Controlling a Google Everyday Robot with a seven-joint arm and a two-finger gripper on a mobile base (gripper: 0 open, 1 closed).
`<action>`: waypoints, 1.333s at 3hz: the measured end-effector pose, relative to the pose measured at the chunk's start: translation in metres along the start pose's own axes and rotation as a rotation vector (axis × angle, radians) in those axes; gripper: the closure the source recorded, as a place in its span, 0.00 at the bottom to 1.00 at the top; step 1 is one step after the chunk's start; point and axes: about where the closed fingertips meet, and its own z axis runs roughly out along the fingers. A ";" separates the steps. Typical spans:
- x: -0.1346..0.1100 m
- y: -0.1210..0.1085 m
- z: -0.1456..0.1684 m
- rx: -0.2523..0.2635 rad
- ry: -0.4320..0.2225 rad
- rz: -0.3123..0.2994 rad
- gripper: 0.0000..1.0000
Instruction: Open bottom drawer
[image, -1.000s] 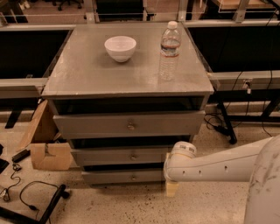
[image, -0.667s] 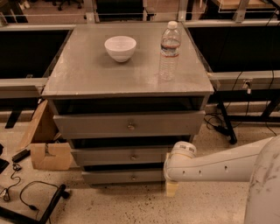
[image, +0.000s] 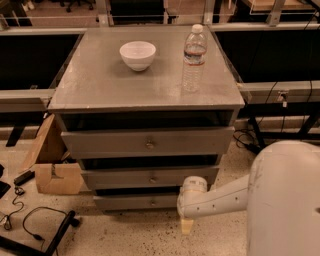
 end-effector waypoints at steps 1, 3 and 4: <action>-0.004 0.015 0.059 0.002 -0.025 0.006 0.00; -0.018 -0.011 0.117 0.100 -0.058 -0.051 0.00; -0.023 -0.035 0.133 0.119 -0.063 -0.072 0.00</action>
Offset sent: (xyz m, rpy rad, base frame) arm 0.0452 0.0268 -0.1270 0.0441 -0.1416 0.0873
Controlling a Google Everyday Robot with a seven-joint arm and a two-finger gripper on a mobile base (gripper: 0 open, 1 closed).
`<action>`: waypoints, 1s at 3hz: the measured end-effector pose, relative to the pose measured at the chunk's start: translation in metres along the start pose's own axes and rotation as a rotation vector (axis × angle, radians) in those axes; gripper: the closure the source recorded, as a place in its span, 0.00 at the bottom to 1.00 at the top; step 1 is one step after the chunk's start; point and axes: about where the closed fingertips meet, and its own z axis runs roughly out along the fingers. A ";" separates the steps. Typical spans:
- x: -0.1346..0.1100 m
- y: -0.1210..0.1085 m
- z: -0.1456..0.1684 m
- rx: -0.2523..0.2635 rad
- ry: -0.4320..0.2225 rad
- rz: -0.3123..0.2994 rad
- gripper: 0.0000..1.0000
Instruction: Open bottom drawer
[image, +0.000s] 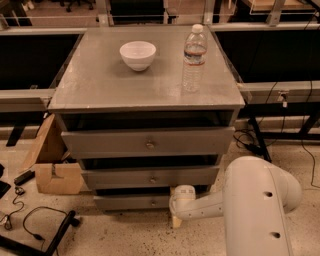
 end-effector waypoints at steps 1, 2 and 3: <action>0.001 -0.016 0.023 -0.021 0.020 0.012 0.00; 0.000 -0.021 0.045 -0.062 0.031 0.055 0.00; 0.003 -0.017 0.061 -0.092 0.028 0.104 0.00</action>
Offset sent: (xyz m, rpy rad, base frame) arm 0.0585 0.0091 -0.0514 -0.0087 0.1194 -0.1071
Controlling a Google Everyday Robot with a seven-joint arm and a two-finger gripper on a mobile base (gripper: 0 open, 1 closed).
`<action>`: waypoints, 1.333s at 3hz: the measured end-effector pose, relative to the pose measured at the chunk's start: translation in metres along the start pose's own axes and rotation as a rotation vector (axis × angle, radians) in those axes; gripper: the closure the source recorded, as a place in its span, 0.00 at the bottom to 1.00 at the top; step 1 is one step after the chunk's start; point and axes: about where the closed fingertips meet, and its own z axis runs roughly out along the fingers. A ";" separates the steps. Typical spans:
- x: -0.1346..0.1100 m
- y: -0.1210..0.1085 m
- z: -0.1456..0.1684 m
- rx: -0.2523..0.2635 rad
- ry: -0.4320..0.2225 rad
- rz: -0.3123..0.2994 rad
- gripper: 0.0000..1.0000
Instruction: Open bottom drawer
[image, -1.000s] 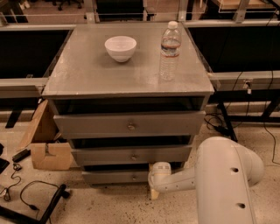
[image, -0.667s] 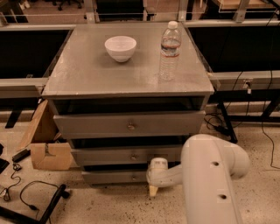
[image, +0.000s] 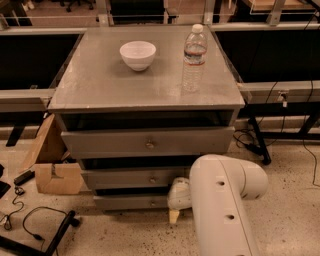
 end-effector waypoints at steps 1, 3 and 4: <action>0.019 0.030 0.016 -0.043 -0.011 0.070 0.16; 0.014 0.026 0.010 -0.044 -0.011 0.072 0.63; 0.013 0.024 0.006 -0.044 -0.011 0.072 0.86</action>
Offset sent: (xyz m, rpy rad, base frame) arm -0.1194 -0.0869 -0.0670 0.0414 0.1751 -0.1927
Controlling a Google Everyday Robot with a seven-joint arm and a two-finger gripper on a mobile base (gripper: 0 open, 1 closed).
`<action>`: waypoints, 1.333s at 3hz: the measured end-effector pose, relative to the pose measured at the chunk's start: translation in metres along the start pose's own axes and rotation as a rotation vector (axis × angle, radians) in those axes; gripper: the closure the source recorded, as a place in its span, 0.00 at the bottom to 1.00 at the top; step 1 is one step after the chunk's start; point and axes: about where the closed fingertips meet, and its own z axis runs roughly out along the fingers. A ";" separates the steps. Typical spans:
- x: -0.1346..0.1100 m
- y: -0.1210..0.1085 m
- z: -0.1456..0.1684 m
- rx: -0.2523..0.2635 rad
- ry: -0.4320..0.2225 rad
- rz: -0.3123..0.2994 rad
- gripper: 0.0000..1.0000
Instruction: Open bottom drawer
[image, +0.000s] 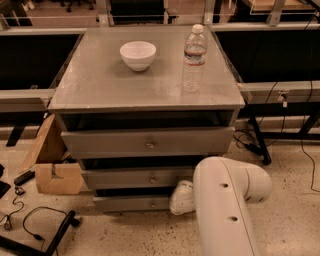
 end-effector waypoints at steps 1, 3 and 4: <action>0.000 0.000 -0.002 -0.001 0.001 0.000 1.00; -0.001 -0.005 -0.006 -0.002 0.001 0.000 1.00; -0.001 -0.008 -0.007 -0.002 0.001 0.000 1.00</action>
Offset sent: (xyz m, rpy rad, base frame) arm -0.2459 -0.0807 0.0973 -0.0631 0.1695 0.0350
